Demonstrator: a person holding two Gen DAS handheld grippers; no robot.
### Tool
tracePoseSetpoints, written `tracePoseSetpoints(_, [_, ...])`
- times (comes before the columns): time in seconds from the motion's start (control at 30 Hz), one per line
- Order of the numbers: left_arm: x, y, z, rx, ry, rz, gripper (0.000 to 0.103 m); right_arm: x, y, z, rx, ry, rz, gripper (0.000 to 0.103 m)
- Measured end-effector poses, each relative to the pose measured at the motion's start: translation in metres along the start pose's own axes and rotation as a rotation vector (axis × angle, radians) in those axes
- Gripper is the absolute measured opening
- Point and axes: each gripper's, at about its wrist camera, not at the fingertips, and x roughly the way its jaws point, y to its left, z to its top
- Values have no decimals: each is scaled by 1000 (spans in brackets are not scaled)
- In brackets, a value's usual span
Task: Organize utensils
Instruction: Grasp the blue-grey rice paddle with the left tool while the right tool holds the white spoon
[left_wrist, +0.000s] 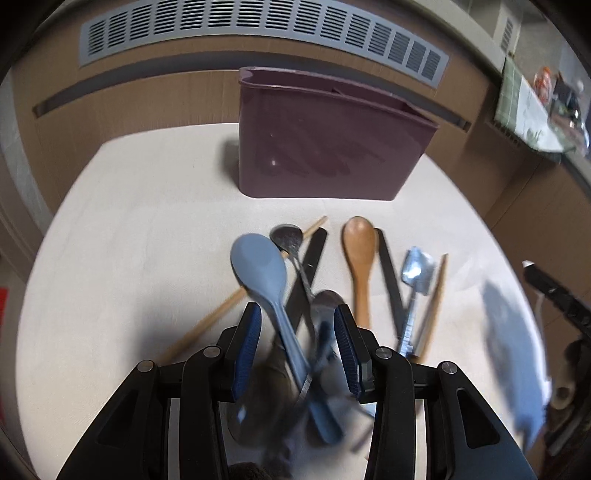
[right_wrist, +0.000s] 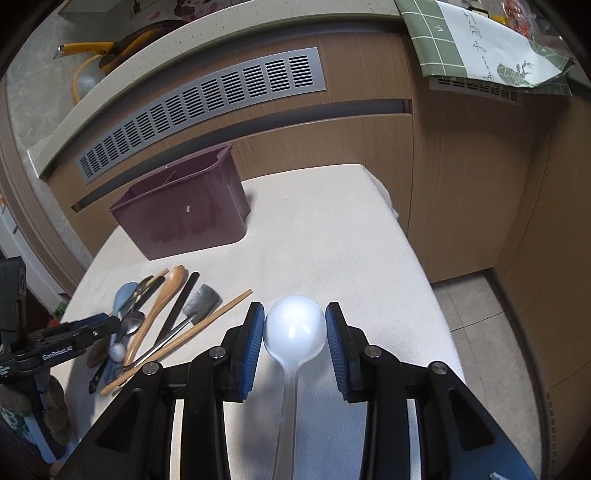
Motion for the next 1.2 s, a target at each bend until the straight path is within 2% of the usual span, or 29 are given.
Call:
tracePoseSetpoints(0.1, [2, 5, 3, 27, -4, 19, 45, 0, -1, -1, 5, 7, -9, 32])
tracePoseSetpoints(0.2, [-1, 13, 3, 68, -15, 84, 45, -1, -3, -2, 8, 9, -21, 32])
tracePoseSetpoints(0.27, [-6, 22, 0, 73, -22, 85, 45, -1, -4, -2, 9, 10, -21, 32])
tracePoseSetpoints(0.33, [-11, 32, -1, 58, -31, 56, 45, 0, -4, -2, 9, 9, -18, 32])
tracePoseSetpoints(0.43, [-13, 39, -3, 7, -9, -59, 45, 2, -2, -2, 16, 11, -1, 32])
tracePoseSetpoints(0.47, [-12, 39, -2, -5, -2, -73, 45, 3, -1, -2, 19, 13, 7, 32])
tracePoseSetpoints(0.6, [0, 36, 4, -41, 3, -26, 45, 4, 6, -5, 3, 20, 21, 32])
tracePoseSetpoints(0.7, [10, 36, 12, -94, 12, -42, 45, 1, 9, -8, -19, 12, 11, 32])
tracePoseSetpoints(0.8, [19, 31, 21, -81, 10, -25, 45, 1, 10, -9, -23, 14, 8, 32])
tracePoseSetpoints(1.07, [28, 13, 25, 36, 36, 107, 45, 4, 11, -12, -34, 12, 1, 32])
tracePoseSetpoints(1.2, [32, 12, 33, -13, 76, 145, 45, 6, 13, -12, -28, 12, 3, 32])
